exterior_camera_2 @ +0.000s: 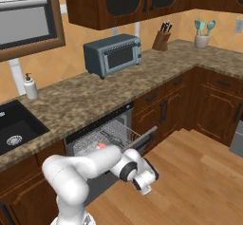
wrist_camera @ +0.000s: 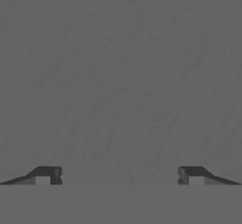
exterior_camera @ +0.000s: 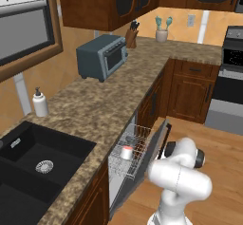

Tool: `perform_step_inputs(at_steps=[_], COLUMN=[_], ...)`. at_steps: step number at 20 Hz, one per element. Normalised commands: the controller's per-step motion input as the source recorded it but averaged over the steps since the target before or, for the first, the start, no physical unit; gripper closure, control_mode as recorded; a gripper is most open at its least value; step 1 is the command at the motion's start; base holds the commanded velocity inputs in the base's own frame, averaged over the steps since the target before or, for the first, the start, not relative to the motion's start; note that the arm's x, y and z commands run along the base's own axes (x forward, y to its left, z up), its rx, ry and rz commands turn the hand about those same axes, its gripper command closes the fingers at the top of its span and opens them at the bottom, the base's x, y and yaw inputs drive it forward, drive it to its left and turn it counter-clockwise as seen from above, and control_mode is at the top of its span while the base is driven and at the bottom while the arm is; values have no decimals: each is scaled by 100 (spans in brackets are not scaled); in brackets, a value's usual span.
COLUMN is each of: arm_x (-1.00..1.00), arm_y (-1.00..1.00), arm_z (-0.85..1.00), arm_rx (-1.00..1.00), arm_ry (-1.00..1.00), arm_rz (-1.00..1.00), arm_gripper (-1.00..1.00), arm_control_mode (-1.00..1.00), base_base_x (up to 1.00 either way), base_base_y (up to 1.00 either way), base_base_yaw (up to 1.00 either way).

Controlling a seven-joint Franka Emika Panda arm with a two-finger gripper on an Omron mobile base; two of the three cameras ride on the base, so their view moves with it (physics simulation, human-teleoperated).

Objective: Pick up the cup and bowl from the counter, place them in the dishwasher, and close the dishwasher door.

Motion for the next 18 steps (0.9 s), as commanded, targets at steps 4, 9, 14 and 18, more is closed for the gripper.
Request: perform_step_inputs(at_steps=[4, 9, 14, 18], arm_x=[100, 100, 100, 100], arm_y=[100, 100, 95, 86], arm_z=[1, -14, -36, -47], arm_rx=[13, 9, 6, 6], arm_ry=[0, 11, 20, 24], arm_rz=[13, 12, 10, 10], arm_gripper=[-100, -100, -100, -100], arm_control_mode=[-100, -100, -100, -100], base_base_x=[0, 0, 0, 0], base_base_y=[0, 0, 0, 0], base_base_yaw=[0, 0, 0, 0])
